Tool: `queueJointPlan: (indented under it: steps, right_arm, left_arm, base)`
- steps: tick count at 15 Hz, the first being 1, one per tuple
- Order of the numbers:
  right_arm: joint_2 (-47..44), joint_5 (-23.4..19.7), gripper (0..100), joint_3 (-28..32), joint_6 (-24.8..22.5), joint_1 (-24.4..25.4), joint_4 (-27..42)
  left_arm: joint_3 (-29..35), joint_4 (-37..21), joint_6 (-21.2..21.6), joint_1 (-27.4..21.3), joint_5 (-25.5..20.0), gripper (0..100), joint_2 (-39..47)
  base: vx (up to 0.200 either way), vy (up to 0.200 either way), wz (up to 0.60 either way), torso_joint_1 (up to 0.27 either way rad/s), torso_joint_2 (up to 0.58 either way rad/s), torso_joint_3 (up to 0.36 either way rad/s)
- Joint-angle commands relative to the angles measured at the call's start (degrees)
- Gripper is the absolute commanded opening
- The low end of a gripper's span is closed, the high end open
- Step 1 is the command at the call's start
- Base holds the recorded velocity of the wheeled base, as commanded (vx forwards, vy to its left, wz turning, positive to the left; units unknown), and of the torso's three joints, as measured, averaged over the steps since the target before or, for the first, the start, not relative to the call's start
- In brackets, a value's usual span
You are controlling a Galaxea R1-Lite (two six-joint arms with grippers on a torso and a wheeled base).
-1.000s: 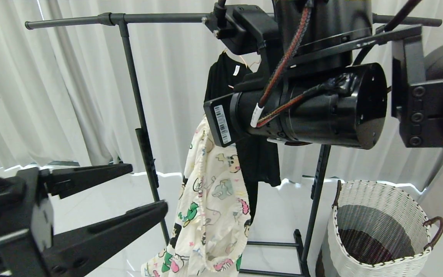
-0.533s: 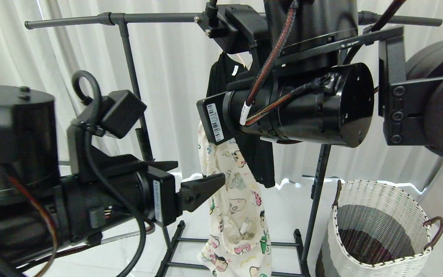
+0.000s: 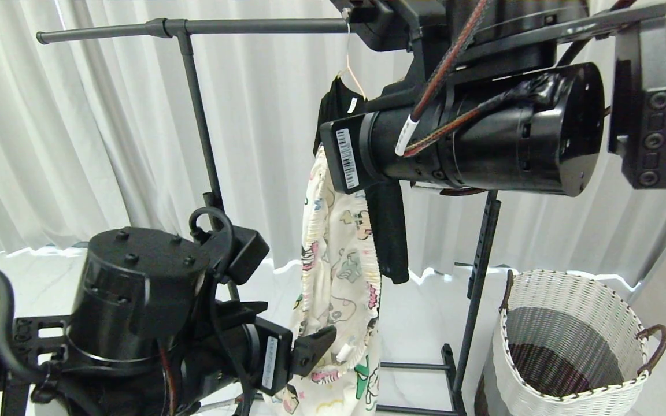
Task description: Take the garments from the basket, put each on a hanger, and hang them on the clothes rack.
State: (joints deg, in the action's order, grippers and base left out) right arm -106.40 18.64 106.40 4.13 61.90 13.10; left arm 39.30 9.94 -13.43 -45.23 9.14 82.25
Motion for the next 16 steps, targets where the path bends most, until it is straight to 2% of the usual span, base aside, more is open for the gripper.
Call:
queueJointPlan:
  steps: [1,6,8,9,10,12,14,15,16]
  right_arm:
    - [0.84,-0.01,0,-0.05,0.0,-0.29,-0.01]
    - [2.42,0.08,0,-0.49,0.0,-0.2,0.17]
    - [4.45,0.43,0,-2.42,0.09,-0.29,2.19]
    - [7.43,0.52,0,-6.29,0.17,-0.64,3.33]
    - [9.9,0.61,0,-9.9,0.09,-1.08,3.33]
    - [14.91,0.7,0,-16.22,0.17,-2.05,3.33]
    - [20.27,0.78,0,-22.55,0.09,-3.46,3.42]
    - [23.08,0.78,0,-25.45,0.09,-4.16,3.42]
    - [25.45,0.78,0,-27.03,0.09,-4.25,3.42]
  left_arm:
    - [-4.67,0.0,-0.01,-0.21,0.0,100,-4.91]
    - [-12.58,0.0,-0.01,-0.21,0.09,100,-8.6]
    - [-13.29,0.0,0.07,-0.21,0.09,100,-9.65]
    - [-13.02,0.0,0.16,-0.12,0.17,100,-10.09]
    - [-12.94,0.0,0.25,-0.12,0.17,0,-11.06]
    - [-12.94,0.0,0.87,-0.56,0.79,0,-12.73]
    - [-12.94,0.0,6.93,-1.18,3.86,0,-14.93]
    - [-12.14,0.0,10.8,-1.18,4.04,0,-16.16]
    - [-9.95,0.0,12.38,-1.18,3.86,0,-16.07]
  base:
    - [0.0,0.0,0.0,0.0,0.0,0.0]
    - [0.0,0.0,0.0,0.0,0.0,0.0]
    - [0.0,0.0,0.0,0.0,0.0,0.0]
    - [0.0,0.0,0.0,0.0,0.0,0.0]
    - [0.0,0.0,0.0,0.0,0.0,0.0]
    - [0.0,0.0,0.0,0.0,0.0,0.0]
    - [0.0,0.0,0.0,0.0,0.0,0.0]
    - [0.0,0.0,0.0,0.0,0.0,0.0]
    - [0.0,0.0,0.0,0.0,0.0,0.0]
